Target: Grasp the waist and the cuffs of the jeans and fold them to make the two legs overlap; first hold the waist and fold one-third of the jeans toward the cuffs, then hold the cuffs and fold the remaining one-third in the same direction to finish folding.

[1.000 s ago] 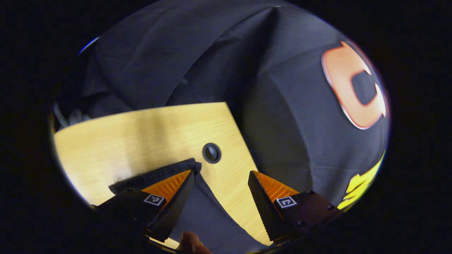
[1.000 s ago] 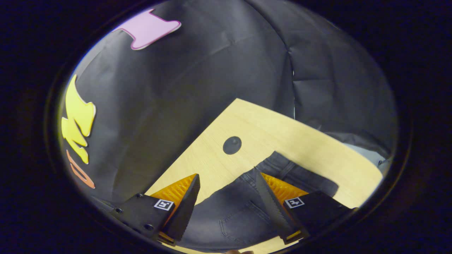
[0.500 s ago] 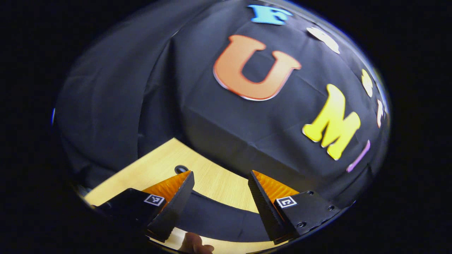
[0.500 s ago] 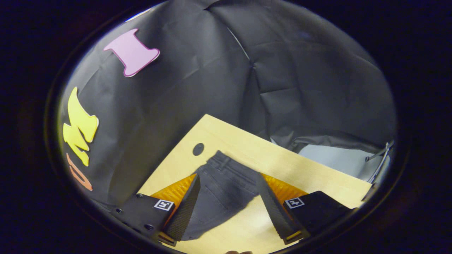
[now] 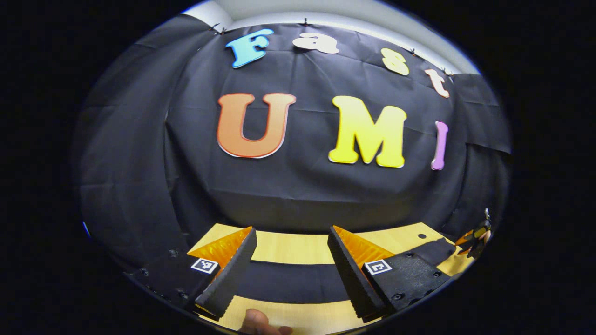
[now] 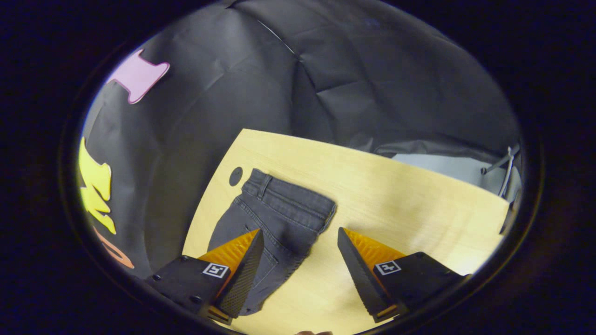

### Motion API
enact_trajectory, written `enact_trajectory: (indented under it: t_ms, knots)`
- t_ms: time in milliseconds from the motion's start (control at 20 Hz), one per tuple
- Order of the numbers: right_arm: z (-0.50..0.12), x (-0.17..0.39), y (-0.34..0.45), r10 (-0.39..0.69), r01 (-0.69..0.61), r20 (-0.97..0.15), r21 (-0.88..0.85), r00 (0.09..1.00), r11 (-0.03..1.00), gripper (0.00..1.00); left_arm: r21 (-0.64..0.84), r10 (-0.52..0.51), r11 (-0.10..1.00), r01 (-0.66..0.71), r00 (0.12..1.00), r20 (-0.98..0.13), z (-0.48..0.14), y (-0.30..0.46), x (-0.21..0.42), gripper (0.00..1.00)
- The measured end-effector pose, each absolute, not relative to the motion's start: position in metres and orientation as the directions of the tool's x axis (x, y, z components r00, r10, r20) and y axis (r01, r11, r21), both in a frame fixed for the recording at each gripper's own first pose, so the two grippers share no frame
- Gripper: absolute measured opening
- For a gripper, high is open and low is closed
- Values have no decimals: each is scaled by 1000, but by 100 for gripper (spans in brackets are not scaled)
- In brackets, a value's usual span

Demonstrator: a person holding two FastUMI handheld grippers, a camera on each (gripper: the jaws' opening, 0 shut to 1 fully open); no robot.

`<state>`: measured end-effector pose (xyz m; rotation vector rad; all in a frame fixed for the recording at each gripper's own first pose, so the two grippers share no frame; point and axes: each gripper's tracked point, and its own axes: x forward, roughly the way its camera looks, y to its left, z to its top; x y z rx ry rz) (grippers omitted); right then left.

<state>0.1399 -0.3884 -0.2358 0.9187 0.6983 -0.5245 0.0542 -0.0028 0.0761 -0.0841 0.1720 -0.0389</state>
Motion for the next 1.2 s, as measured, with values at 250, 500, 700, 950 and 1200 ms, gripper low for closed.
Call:
enact_trajectory:
  t_ms: [250, 500, 700, 950, 1200]
  knots:
    - [-244, 145, -379, -80, 679, -728, 587, 681, 440, 98, -116, -120, 988, 100, 975, -187, 71, -47, 32, 99]
    - [-259, 163, -368, -56, 668, -702, 646, 710, 369, 95, -125, -149, 985, 121, 958, -246, 56, -61, 16, 99]
    - [-269, 158, -370, -50, 686, -707, 664, 706, 296, 17, -147, -126, 985, 91, 961, -248, 60, -50, 14, 99]
    - [-267, 159, -371, -91, 694, -707, 646, 701, 318, 2, -190, -104, 980, 56, 962, -253, 62, -37, 12, 98]
    - [-237, 162, -365, -183, 675, -693, 549, 697, 493, 1, -191, -85, 981, 37, 964, -253, 63, -31, 7, 98]
